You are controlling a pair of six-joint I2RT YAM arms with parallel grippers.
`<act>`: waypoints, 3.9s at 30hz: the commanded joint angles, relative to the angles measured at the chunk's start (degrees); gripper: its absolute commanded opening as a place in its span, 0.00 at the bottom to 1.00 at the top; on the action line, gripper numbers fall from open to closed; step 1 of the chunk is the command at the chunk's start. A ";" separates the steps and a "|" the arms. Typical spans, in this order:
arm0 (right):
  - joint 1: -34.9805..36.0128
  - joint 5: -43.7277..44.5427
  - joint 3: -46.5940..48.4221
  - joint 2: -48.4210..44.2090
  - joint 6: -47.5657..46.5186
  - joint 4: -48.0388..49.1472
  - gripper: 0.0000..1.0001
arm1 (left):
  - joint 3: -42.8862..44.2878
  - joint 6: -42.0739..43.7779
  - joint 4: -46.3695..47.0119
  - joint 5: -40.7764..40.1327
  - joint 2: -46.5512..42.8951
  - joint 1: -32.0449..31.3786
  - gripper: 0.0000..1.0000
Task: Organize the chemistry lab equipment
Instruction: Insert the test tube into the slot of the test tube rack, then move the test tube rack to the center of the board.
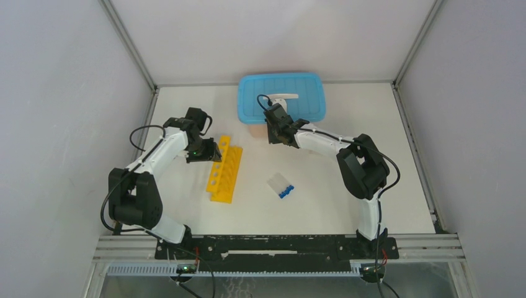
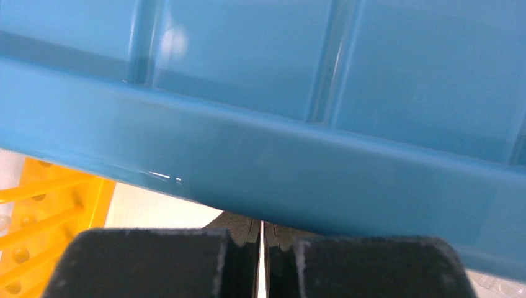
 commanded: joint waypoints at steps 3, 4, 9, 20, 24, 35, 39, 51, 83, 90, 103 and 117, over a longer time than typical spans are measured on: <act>-0.45 0.11 0.72 -0.51 0.32 2.46 0.05 | 1.28 1.47 0.16 0.34 0.02 -0.34 0.29; -0.42 0.10 0.78 -0.55 0.26 2.43 0.05 | 1.29 1.51 0.18 0.33 0.00 -0.38 0.29; -0.40 0.10 0.79 -0.52 0.25 2.31 0.05 | 1.29 1.60 0.51 0.48 -0.02 -0.34 0.33; -0.30 0.19 0.74 -0.64 0.44 2.28 0.05 | 1.17 1.69 0.54 0.46 -0.27 -0.39 0.30; -0.25 0.38 0.44 -0.81 0.54 2.40 0.05 | 0.36 1.61 0.77 0.56 -0.63 -0.34 0.25; -0.13 0.46 0.26 -0.98 0.52 2.40 0.05 | 1.73 1.67 0.18 1.55 -0.43 -0.34 0.21; -0.13 0.39 0.21 -0.99 0.63 2.49 0.05 | 2.17 1.95 -0.85 1.80 -0.20 -0.38 0.21; -0.12 0.28 0.08 -0.99 0.71 2.60 0.05 | 2.23 3.13 -1.88 2.42 0.83 -0.43 0.26; 0.54 1.25 1.19 -1.96 -0.07 2.54 0.06 | 7.62 6.01 -3.07 -3.69 -2.89 -1.31 0.40; 0.90 2.28 1.50 -4.70 -2.17 4.06 0.08 | 7.51 8.17 -1.90 -7.66 -6.14 -3.46 0.40; 5.53 8.27 -5.20 -16.98 -3.94 4.24 0.14 | -5.00 13.59 14.35 -16.30 -21.64 -10.77 0.39; 12.38 9.38 -29.23 -34.58 2.45 7.57 0.23 | -25.80 27.34 36.65 -25.86 -41.67 -24.17 0.71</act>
